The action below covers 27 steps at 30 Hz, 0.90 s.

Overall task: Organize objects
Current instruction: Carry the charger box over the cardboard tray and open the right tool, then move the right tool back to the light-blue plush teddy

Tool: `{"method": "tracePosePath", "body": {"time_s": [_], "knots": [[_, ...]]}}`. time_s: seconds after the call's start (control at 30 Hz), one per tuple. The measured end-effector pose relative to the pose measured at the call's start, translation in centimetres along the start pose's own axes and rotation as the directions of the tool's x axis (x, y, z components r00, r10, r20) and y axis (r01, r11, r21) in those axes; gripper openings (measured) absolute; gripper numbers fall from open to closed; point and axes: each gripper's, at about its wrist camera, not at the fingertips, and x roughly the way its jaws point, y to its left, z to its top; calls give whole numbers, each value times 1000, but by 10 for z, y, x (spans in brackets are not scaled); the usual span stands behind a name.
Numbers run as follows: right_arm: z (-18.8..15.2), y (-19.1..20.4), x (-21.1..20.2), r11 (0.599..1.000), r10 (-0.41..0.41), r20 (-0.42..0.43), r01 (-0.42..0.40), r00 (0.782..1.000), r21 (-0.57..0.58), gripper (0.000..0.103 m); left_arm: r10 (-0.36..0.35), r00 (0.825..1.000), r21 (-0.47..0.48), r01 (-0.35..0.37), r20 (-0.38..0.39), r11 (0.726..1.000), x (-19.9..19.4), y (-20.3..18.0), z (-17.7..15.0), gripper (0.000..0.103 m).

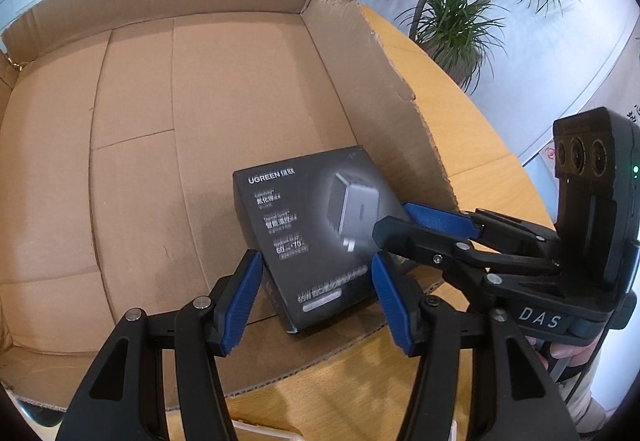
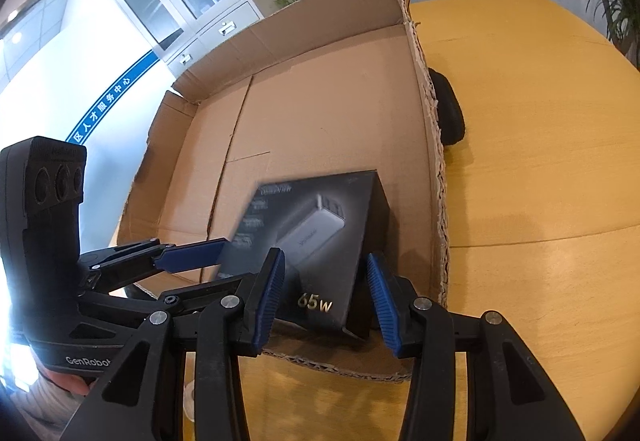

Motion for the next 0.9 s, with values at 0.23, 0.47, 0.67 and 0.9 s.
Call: {"method": "tracePosePath", "body": {"time_s": [0.23,0.47,0.67,0.9], "knots": [[-3,13,-22,999,-24,52,26,998,-39,43,17,998,25,-19,53,1000,-25,-11,0,72],[-13,36,-75,998,-18,168,29,986,-62,78,-1,992,34,-3,130,999,-83,-29,-4,83],[-24,73,-125,994,26,250,1,968,-109,97,-100,971,22,97,217,995,-167,-35,-24,99],[-51,116,-152,976,153,195,-118,969,-181,101,-112,948,-35,128,297,991,-254,0,-74,102]]}}
